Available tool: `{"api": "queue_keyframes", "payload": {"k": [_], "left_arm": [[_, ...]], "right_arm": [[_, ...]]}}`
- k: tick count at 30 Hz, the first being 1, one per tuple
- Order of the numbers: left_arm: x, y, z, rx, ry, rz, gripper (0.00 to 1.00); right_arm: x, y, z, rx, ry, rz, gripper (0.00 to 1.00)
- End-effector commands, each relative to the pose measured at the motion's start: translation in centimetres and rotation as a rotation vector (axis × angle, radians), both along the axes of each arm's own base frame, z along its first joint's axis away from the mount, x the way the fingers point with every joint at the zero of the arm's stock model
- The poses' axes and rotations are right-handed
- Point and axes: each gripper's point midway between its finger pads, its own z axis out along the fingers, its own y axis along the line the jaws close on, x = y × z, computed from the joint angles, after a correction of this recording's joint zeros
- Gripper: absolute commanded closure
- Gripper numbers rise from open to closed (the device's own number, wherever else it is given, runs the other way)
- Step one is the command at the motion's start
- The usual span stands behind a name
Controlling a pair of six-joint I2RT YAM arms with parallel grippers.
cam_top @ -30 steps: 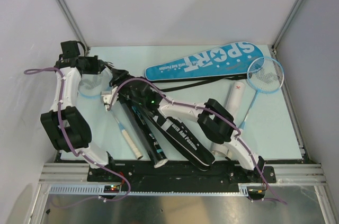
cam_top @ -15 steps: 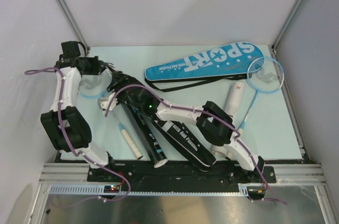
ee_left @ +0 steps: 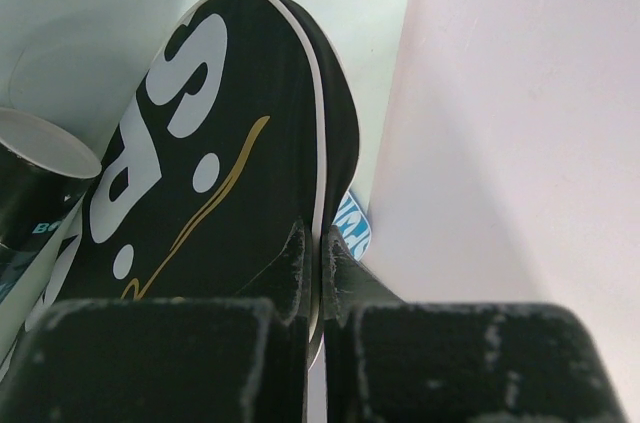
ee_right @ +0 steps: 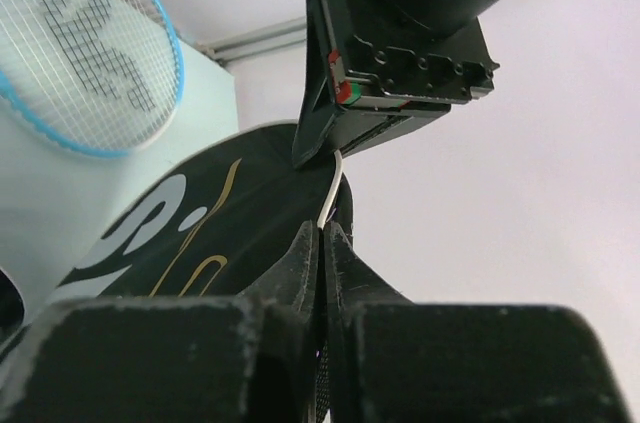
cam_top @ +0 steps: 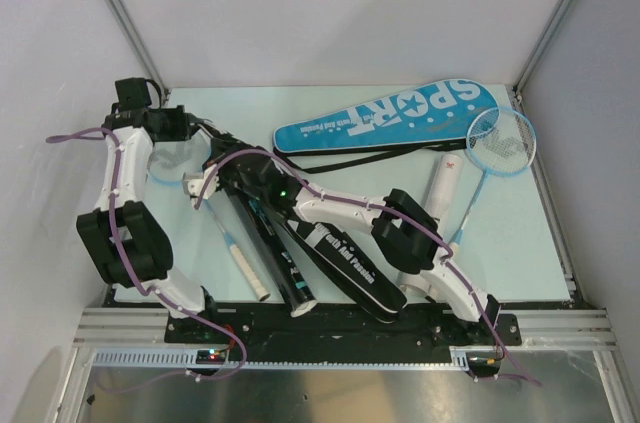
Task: Pack up the badminton gear
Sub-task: Zip the racket bag at the center of the board.
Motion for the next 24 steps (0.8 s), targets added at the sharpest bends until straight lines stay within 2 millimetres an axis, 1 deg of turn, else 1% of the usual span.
{"api": "queue_keyframes", "payload": {"k": [1, 4, 11, 16, 24], "left_arm": [[-1.0, -1.5, 4.3, -0.076, -0.089, 0.0, 1.0], [-1.2, -1.6, 4.3, -0.082, -0.085, 0.002, 1.0], [-1.0, -1.4, 4.3, -0.081, -0.082, 0.003, 1.0], [-0.8, -1.4, 4.0, -0.083, -0.076, -0.006, 1.0], [-0.8, -0.3, 3.8, -0.051, -0.072, 0.029, 1.0]], "right_arm": [[2.2, -1.5, 0.8, 0.113, 0.151, 0.009, 1.0], [1.8, -1.5, 0.8, 0.149, 0.209, 0.044, 1.0], [1.1, -2.2, 1.7, 0.237, 0.321, 0.111, 1.0], [0.5, -2.2, 2.0, 0.258, 0.364, 0.151, 1.0], [0.0, -2.7, 2.1, 0.27, 0.386, 0.159, 1.0]]}}
